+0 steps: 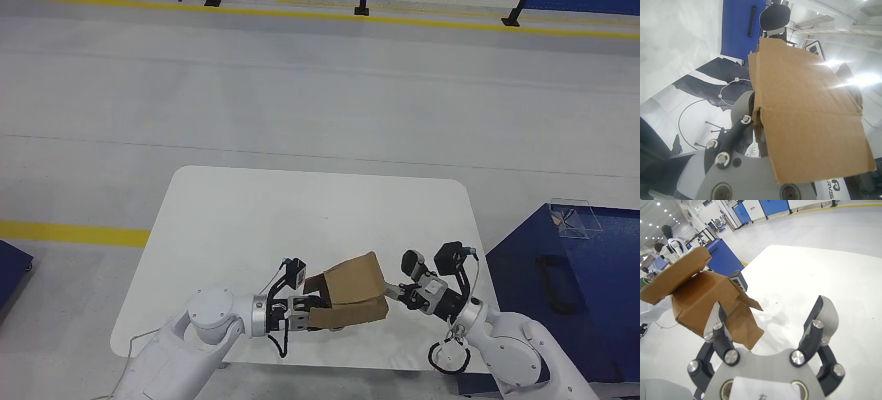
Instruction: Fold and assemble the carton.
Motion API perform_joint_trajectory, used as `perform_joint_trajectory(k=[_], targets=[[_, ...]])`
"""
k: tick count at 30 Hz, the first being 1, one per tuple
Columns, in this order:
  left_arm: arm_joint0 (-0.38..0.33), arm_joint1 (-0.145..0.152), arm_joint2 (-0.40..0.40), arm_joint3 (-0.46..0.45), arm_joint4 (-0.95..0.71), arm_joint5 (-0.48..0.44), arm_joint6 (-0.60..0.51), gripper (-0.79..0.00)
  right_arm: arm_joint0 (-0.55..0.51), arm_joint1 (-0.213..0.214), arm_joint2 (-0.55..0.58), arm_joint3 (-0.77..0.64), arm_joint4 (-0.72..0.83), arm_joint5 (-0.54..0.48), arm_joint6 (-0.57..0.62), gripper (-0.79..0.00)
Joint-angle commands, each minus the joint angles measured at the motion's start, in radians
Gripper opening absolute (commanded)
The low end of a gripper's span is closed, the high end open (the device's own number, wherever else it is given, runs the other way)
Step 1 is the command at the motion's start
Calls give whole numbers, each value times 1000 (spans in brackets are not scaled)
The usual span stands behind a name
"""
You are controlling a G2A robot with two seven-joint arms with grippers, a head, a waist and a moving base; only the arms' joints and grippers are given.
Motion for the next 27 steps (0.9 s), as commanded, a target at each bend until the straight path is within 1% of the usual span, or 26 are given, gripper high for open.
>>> perform_joint_trajectory(k=[1,3,6,10,13,21,27], targets=[[4,1,-9,-1,-7,-3,2,-785,-11,2,24,6,14,-4,11,0],[11,2,-15,-2,-20,-3,0,-785,-20,5,39,9,7,-12,45,0],[19,3,-26,-1,-37,-11,5,-785,-38,8,47,11,-14,-20,68,0],[28,2,-40,3,-68,-37,13,-785,-50,9,45,14,-12,-56,95,0],[33,1,-44,6,-77,-50,22,-785,-50,7,28,6,-26,-60,92,0],[35,-1,-37,4,-61,-49,29,-785,-33,1,-11,-5,-41,-56,78,0],[46,1,-40,-8,-51,-59,17,-785,-19,-3,-30,-9,-46,-44,79,0]])
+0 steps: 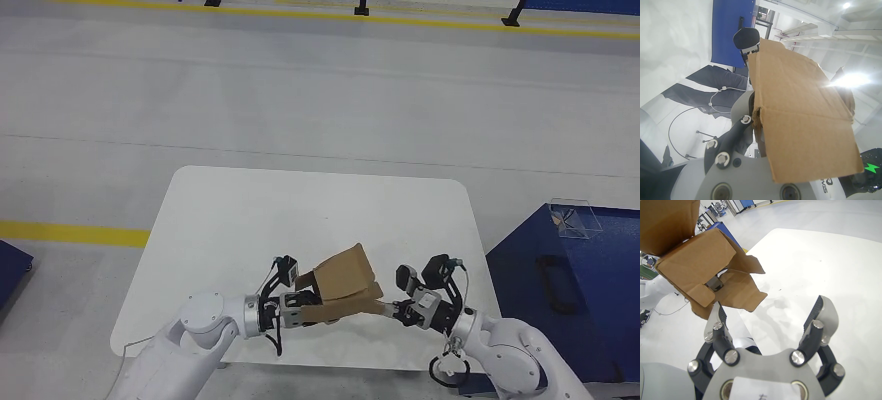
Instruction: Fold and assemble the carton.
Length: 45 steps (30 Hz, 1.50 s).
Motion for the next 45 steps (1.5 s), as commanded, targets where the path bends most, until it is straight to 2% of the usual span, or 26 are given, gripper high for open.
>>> perform_joint_trajectory(k=[1,9,15,26,31,39,45], targets=[[5,1,-1,-4,6,-3,-2,-785,4,-1,-5,-1,-8,7,3,0],[17,4,-12,-6,5,6,-2,-785,-13,0,42,-1,-14,34,-30,0],[19,4,-7,-8,10,20,-12,-785,-33,1,78,-31,72,10,-38,0],[12,1,19,-18,66,22,5,-785,50,-14,-50,-8,37,30,5,0],[12,-1,22,-16,62,11,5,-785,75,-19,-69,0,28,40,-2,0],[15,-3,11,0,38,-19,17,-785,65,-17,-34,7,42,33,-10,0],[27,-4,-18,12,-10,-43,60,-785,16,-10,57,-3,47,32,-42,0]])
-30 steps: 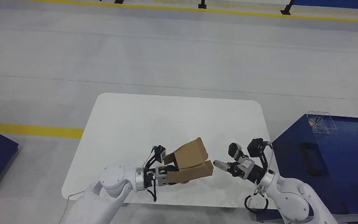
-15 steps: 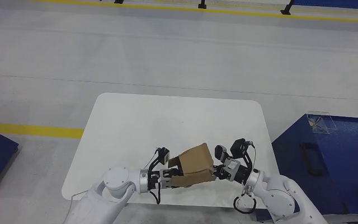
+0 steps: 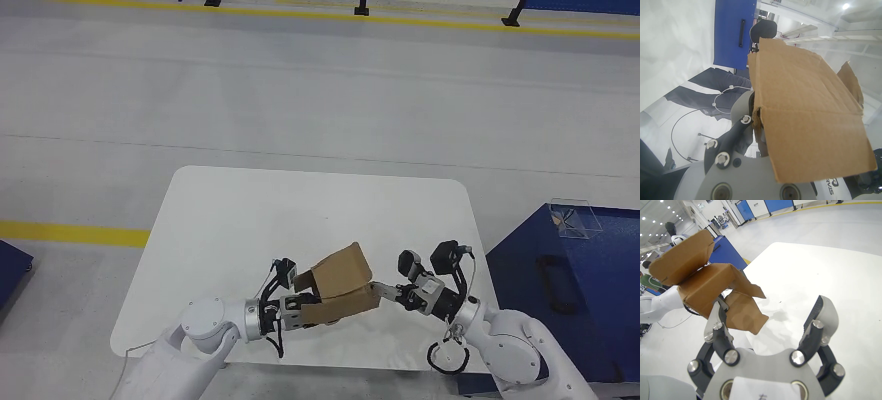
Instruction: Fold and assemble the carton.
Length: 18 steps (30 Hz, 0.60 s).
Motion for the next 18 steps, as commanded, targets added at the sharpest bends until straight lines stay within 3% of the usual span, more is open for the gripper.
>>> perform_joint_trajectory(k=[1,7,18], targets=[[7,0,-12,3,-27,-8,10,-785,-22,3,34,-5,8,-6,-4,0],[16,0,-31,9,-45,-14,27,-785,-58,5,55,-22,16,-25,9,0],[10,-4,-9,-9,-11,-2,19,-785,55,-18,-112,3,-91,46,-1,0]])
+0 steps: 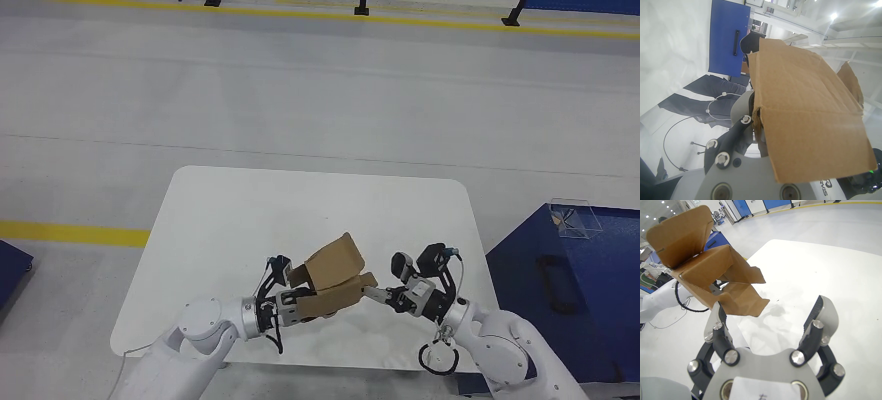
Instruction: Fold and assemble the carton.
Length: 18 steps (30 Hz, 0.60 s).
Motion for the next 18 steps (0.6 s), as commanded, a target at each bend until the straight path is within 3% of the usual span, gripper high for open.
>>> perform_joint_trajectory(k=[1,18], targets=[[0,0,1,0,5,0,-1,-785,16,-3,-21,2,-16,10,0,0],[1,-4,-4,16,-7,-1,-7,-785,42,-14,-51,4,-40,32,1,0]])
